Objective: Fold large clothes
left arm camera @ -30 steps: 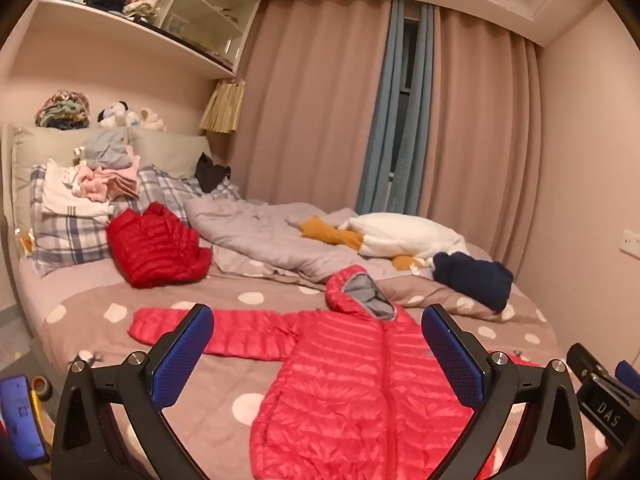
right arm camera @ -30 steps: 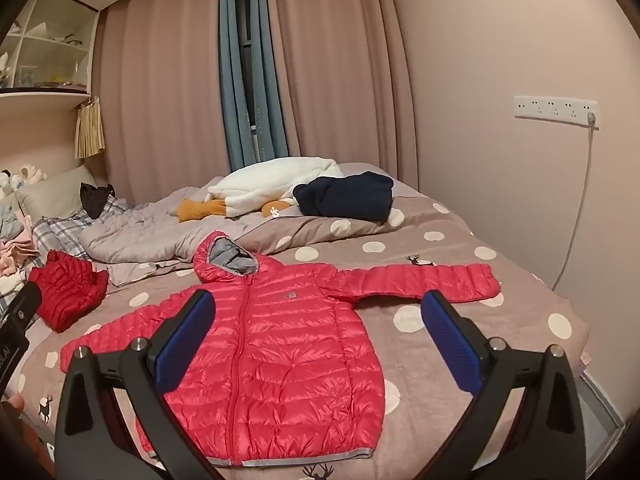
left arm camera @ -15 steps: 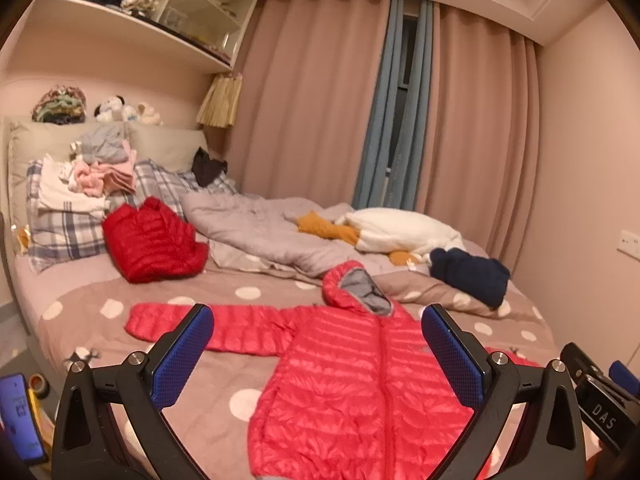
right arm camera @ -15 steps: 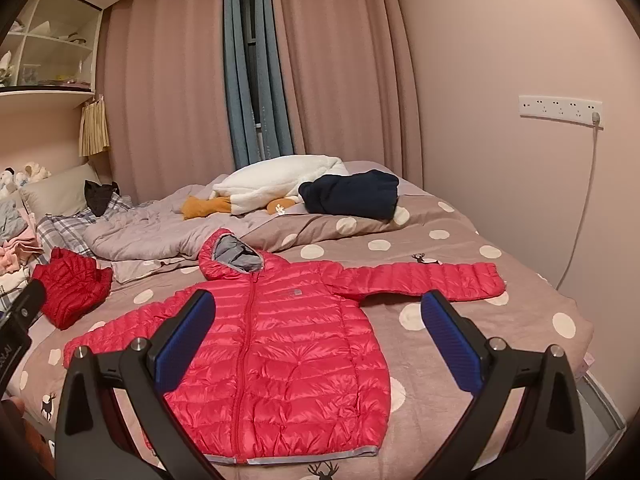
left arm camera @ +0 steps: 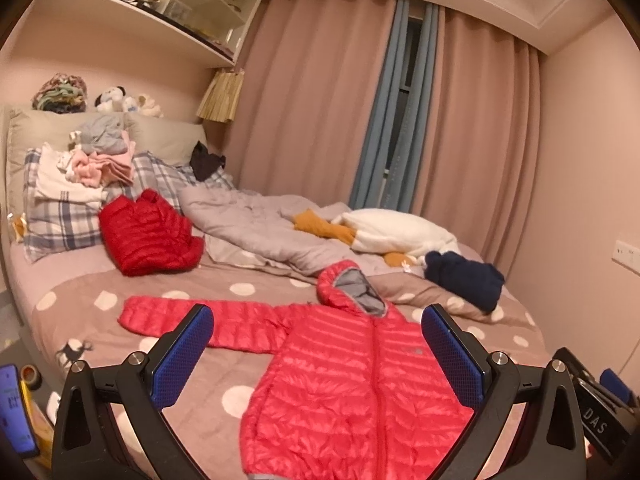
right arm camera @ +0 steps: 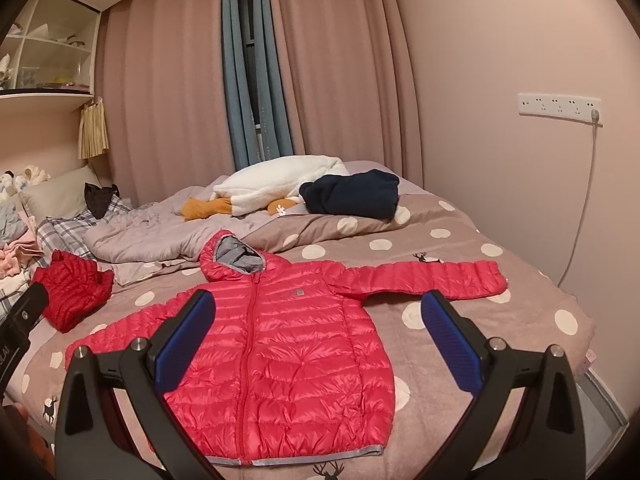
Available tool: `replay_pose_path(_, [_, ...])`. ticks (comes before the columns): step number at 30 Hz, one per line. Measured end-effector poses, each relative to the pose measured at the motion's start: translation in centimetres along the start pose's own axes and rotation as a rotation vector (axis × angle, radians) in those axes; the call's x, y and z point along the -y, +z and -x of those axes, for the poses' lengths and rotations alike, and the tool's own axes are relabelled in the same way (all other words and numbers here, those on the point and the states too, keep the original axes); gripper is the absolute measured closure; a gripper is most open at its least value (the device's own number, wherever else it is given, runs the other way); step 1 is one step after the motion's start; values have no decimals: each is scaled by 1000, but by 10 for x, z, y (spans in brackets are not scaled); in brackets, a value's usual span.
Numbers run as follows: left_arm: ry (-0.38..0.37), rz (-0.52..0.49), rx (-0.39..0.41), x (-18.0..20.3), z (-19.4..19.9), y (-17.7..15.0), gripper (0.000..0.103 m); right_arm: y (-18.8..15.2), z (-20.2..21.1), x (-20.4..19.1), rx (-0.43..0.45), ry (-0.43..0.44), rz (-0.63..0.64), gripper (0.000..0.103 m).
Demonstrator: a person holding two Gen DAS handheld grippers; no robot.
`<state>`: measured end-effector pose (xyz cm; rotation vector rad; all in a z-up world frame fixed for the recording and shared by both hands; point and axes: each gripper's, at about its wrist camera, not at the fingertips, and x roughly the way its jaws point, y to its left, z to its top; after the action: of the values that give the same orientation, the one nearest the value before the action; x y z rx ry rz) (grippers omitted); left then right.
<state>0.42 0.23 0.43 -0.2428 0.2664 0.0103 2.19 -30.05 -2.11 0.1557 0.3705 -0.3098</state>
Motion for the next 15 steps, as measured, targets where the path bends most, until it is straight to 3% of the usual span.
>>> replay_pose_path(15, [-9, 22, 1, -11, 0, 1, 0, 0, -3, -3, -7, 15, -3, 0])
